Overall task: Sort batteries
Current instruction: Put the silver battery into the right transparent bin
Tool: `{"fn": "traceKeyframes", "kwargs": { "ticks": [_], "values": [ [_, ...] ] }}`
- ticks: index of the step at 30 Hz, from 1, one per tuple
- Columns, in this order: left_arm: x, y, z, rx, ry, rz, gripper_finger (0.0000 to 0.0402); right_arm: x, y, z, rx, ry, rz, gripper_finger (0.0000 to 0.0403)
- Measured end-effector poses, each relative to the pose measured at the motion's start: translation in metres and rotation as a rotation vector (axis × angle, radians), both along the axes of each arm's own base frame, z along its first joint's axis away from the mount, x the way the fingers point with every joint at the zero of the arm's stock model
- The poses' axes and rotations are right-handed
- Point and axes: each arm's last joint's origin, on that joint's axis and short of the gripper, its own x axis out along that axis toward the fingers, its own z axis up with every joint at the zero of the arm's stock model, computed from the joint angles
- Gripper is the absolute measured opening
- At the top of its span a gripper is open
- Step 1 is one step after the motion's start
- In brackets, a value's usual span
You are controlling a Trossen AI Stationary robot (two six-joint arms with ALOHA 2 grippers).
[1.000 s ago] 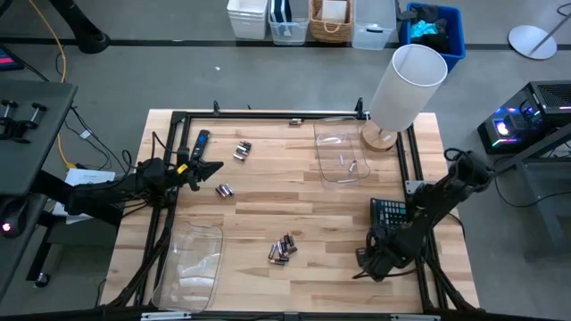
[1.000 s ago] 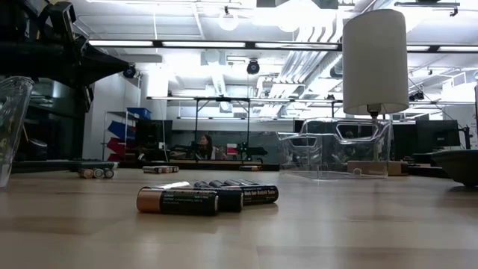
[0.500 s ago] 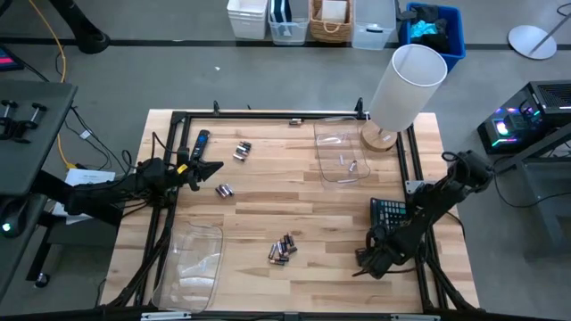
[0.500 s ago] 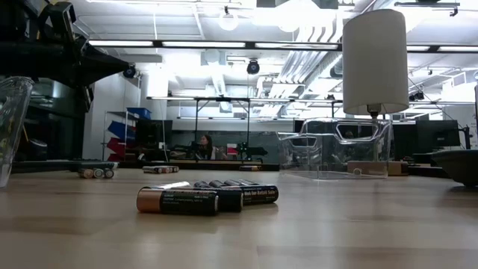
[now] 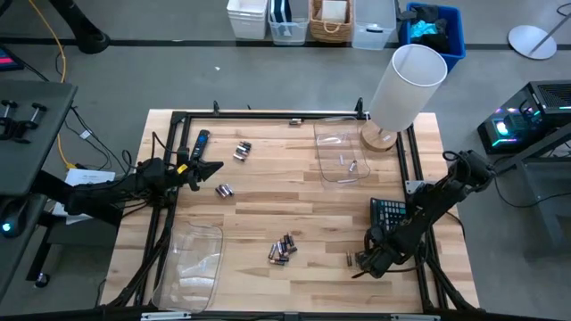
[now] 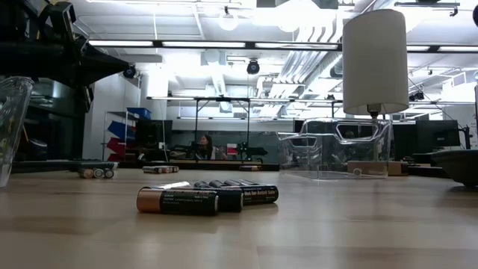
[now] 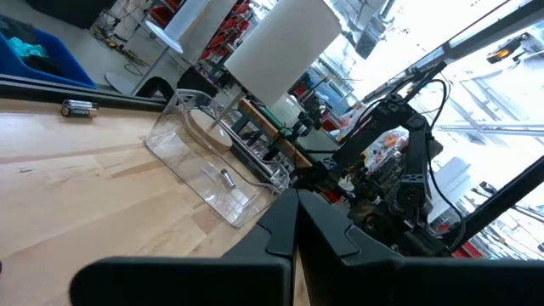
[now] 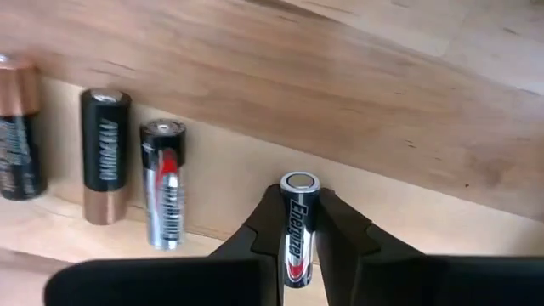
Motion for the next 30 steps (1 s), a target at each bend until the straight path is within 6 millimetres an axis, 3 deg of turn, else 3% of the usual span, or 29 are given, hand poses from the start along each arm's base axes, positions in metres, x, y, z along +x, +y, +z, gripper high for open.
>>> {"fn": "traceKeyframes", "kwargs": {
  "ticks": [5,11,14,17,21,26,30],
  "values": [
    [0.000,0.000,0.000,0.000,0.000,0.000,0.0000,0.007,-0.010,0.050,-0.087,-0.142,-0.005,0.0033],
    [0.000,0.000,0.000,0.000,0.001,0.000,0.0000,0.015,-0.066,0.093,-0.471,-0.517,-0.145,0.0033],
    [0.000,0.000,0.000,0.000,0.000,0.000,0.0000,0.020,-0.102,0.101,-0.677,-0.587,-0.198,0.0033],
    [0.000,0.000,0.000,0.000,0.000,0.000,0.0000,0.027,-0.136,0.106,-0.816,-0.552,-0.214,0.0033],
    [0.000,0.000,0.000,0.000,0.000,0.000,0.0000,0.041,-0.170,0.109,-0.838,-0.490,-0.142,0.0040],
    [0.000,0.000,0.000,0.000,0.001,0.000,0.0000,0.050,-0.201,0.110,-0.785,-0.466,-0.079,0.0123],
    [0.000,0.000,0.000,0.000,0.000,0.000,0.0000,0.048,-0.211,0.108,-0.691,-0.441,-0.037,0.0187]
  ]
}}
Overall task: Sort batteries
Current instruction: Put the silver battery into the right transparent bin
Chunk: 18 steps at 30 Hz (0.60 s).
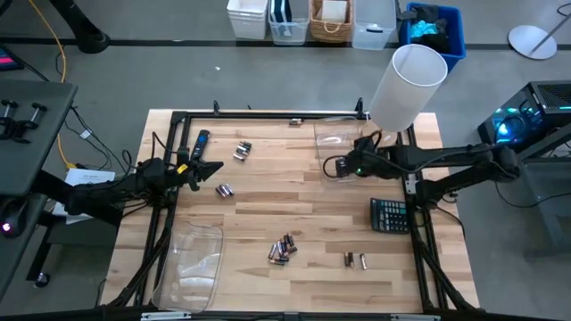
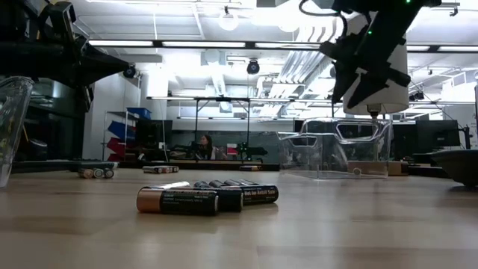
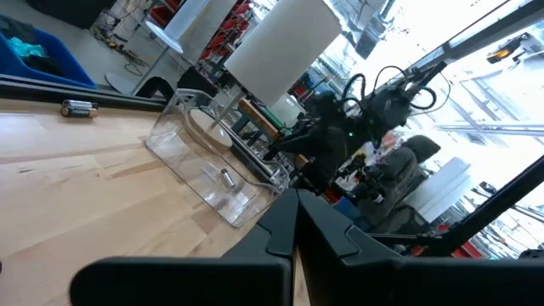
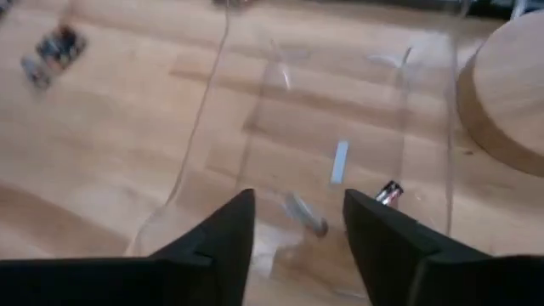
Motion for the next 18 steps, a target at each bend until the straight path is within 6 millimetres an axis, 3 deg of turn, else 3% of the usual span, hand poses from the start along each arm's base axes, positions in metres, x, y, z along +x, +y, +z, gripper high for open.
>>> {"fn": "traceKeyframes", "kwargs": {
  "ticks": [3,5,9,12,18],
  "values": [
    [0.000,0.000,0.000,0.000,0.000,0.000,0.0000,0.000,0.010,0.000,0.092,-0.008,0.078,0.0211],
    [0.000,0.000,0.000,0.000,0.000,0.000,0.0000,0.001,0.026,0.001,0.166,-0.028,0.151,0.0214],
    [0.000,0.000,0.000,0.000,0.000,0.000,0.0000,-0.006,0.077,-0.001,0.417,-0.021,0.275,0.0208],
    [0.000,0.000,0.000,0.000,0.000,-0.001,0.0000,-0.020,0.119,-0.010,0.631,0.108,0.279,0.0202],
    [0.000,0.000,0.000,0.000,0.000,0.000,0.0000,-0.043,0.188,-0.040,0.745,0.313,0.165,0.0195]
  ]
}}
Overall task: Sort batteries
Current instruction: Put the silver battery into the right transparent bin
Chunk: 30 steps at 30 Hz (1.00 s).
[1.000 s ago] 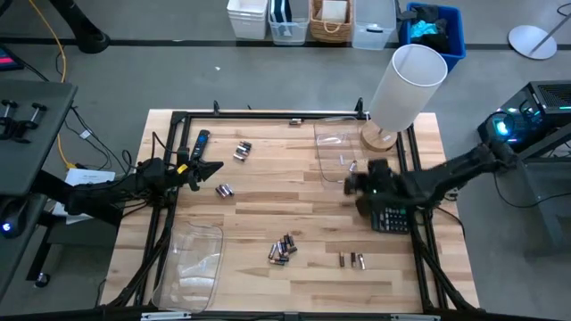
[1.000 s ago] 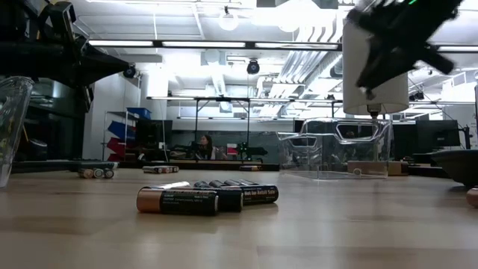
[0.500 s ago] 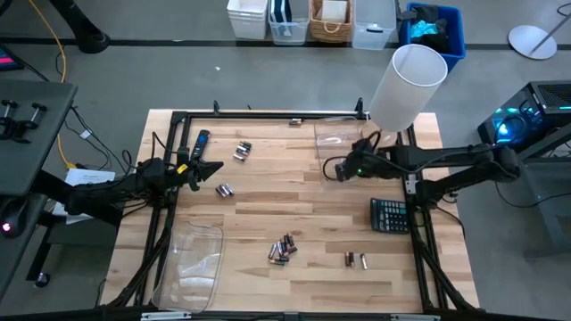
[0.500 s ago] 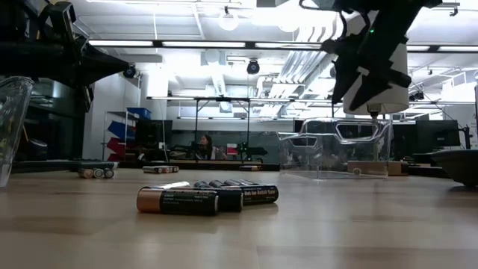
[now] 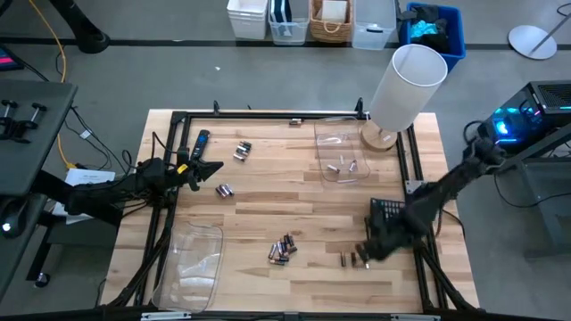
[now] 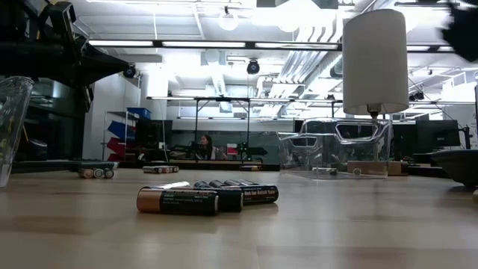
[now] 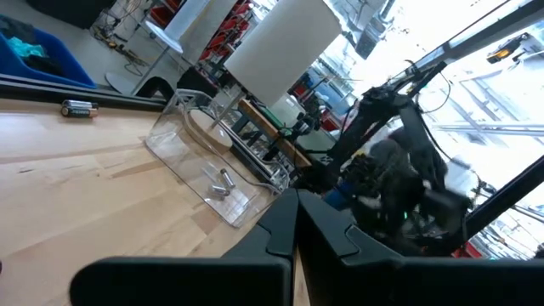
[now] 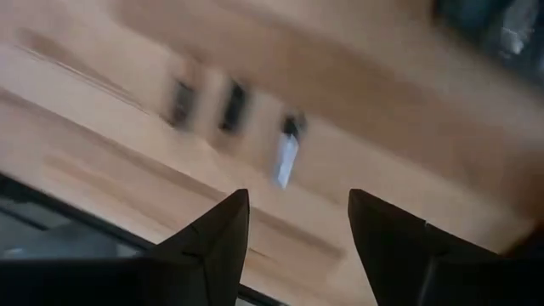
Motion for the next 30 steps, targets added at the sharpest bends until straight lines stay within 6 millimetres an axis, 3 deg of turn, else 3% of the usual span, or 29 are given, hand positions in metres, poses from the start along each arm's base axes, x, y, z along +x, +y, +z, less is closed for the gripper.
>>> {"fn": "traceKeyframes", "kwargs": {
  "ticks": [4,9,22,25,28,30],
  "values": [
    [0.000,0.000,0.000,0.000,0.000,0.000,0.0000,-0.001,0.020,-0.021,-0.013,0.090,-0.039,0.0194],
    [0.000,0.000,0.000,0.000,0.000,0.000,0.0000,0.015,0.030,-0.042,0.006,0.069,-0.054,0.0194],
    [0.000,0.000,0.000,0.000,0.000,0.000,0.0000,0.031,0.027,-0.077,-0.072,0.158,-0.030,0.0188],
    [0.000,0.000,0.000,0.000,0.000,0.000,0.0000,0.030,0.026,-0.078,-0.087,0.164,-0.014,0.0146],
    [0.000,0.000,0.000,0.000,0.000,0.000,0.0000,0.026,0.025,-0.072,-0.093,0.151,0.027,0.0052],
    [0.000,0.000,0.000,0.000,0.000,0.000,0.0000,0.022,0.022,-0.065,-0.105,0.132,0.069,0.0031]
  ]
}}
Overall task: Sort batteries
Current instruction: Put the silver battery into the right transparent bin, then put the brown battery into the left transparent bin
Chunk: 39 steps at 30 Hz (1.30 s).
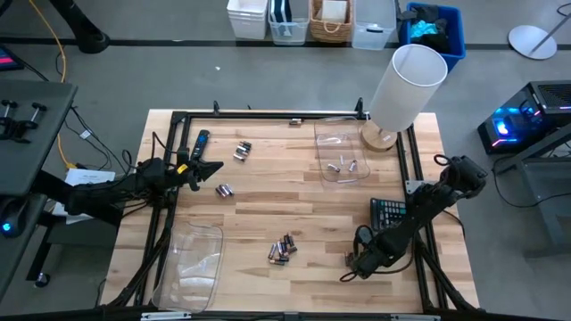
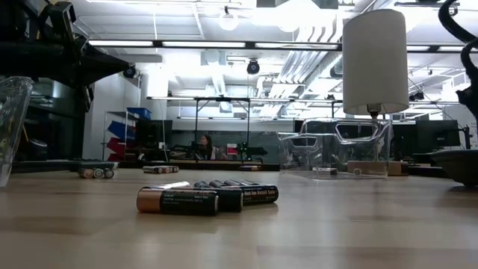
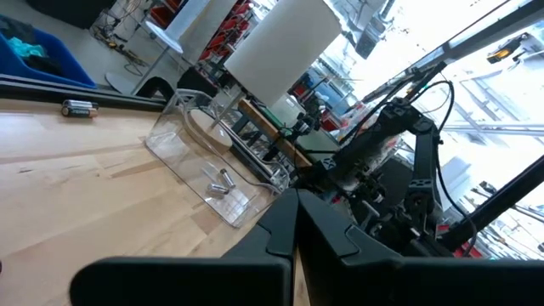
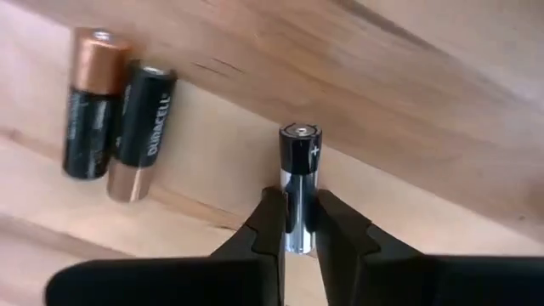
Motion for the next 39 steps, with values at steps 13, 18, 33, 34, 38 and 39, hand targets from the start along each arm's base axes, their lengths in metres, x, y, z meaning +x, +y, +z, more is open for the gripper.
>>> {"fn": "traceKeyframes", "kwargs": {
  "ticks": [13,18,33,34,38,39],
  "values": [
    [0.000,0.000,0.000,0.000,0.000,0.000,0.0000,0.007,-0.102,0.104,-0.491,-0.680,-0.228,0.0033],
    [0.000,0.000,0.000,0.000,0.000,0.000,0.0000,0.027,-0.157,0.106,-0.621,-0.616,-0.184,0.0045],
    [0.000,0.000,0.000,0.000,0.000,0.000,0.0000,0.033,-0.226,0.100,-0.575,-0.508,-0.164,0.0141],
    [0.000,0.000,0.000,0.000,0.001,0.000,0.0000,0.034,-0.226,0.101,-0.567,-0.513,-0.162,0.0151],
    [0.000,0.000,0.000,0.000,0.000,0.000,0.0000,0.038,-0.210,0.108,-0.460,-0.620,-0.080,0.0183],
    [0.000,0.000,0.000,0.000,0.000,0.000,0.0000,0.040,-0.202,0.110,-0.414,-0.659,-0.044,0.0188]
  ]
}}
